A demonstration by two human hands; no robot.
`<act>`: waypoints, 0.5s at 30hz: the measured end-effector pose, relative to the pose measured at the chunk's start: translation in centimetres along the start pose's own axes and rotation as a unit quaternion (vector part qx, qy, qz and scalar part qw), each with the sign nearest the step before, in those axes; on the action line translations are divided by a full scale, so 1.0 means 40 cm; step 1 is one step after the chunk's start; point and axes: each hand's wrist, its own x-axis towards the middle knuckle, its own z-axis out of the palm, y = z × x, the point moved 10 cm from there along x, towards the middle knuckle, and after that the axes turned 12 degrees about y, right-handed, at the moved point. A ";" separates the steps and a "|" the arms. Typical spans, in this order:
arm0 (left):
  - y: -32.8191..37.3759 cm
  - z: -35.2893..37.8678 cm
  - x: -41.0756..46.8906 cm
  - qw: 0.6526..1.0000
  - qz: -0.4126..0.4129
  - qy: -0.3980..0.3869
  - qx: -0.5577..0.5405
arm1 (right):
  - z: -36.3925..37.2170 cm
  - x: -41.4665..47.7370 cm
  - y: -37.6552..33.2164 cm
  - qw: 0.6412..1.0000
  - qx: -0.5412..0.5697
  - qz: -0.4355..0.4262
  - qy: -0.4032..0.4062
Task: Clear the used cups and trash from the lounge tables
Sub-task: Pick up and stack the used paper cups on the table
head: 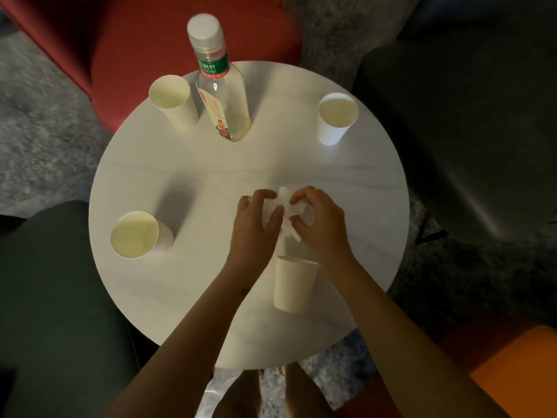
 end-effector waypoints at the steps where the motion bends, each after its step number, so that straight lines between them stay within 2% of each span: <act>1: 0.007 -0.006 0.005 1.000 -0.003 0.008 -0.017 | 0.010 -0.005 -0.026 0.999 0.032 -0.003 -0.011; 5: 0.011 -0.028 0.013 0.997 -0.023 0.025 -0.065 | 0.048 -0.037 -0.076 0.992 0.099 -0.020 -0.073; 9: -0.023 -0.018 -0.001 0.992 -0.077 0.011 -0.101 | 0.089 -0.067 -0.084 0.987 0.068 -0.060 -0.135; 13: -0.031 0.009 -0.038 0.983 -0.101 -0.021 -0.152 | 0.069 -0.064 -0.096 0.993 0.030 -0.099 -0.052; 15: -0.029 0.014 -0.055 0.981 -0.096 -0.033 -0.166 | 0.064 -0.068 -0.107 0.990 0.020 -0.130 -0.046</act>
